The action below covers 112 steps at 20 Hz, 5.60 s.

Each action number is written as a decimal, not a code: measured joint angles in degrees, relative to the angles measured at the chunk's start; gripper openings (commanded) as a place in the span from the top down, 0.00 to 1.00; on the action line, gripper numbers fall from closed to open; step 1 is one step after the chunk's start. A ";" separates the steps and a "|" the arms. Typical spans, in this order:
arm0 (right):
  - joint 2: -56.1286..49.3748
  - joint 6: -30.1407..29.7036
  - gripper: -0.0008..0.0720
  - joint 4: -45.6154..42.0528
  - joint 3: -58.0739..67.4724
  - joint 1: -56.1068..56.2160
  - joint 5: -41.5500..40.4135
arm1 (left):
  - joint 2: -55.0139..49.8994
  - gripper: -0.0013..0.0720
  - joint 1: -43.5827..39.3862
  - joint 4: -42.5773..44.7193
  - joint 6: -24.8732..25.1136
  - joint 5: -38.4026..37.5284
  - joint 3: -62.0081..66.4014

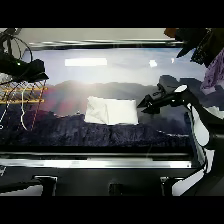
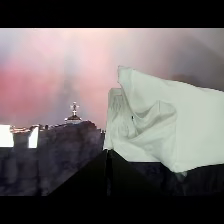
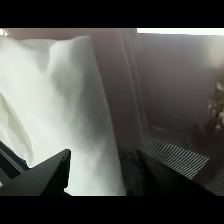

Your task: Fold the clothes and pants, and hang the long-sleeved shirts on hangers.

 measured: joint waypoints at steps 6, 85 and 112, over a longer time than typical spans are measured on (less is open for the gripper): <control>-0.68 -1.36 0.48 -1.18 -0.42 4.72 -1.46 | -0.24 0.96 0.00 -0.02 -0.66 0.33 0.00; 27.36 36.98 0.95 -71.17 -0.55 -26.12 28.70 | -0.24 0.96 -0.04 -0.04 0.22 -3.06 -0.26; 29.55 32.72 0.48 -87.32 -16.13 -26.12 24.70 | -1.18 0.96 -0.04 1.14 2.01 -3.10 -0.26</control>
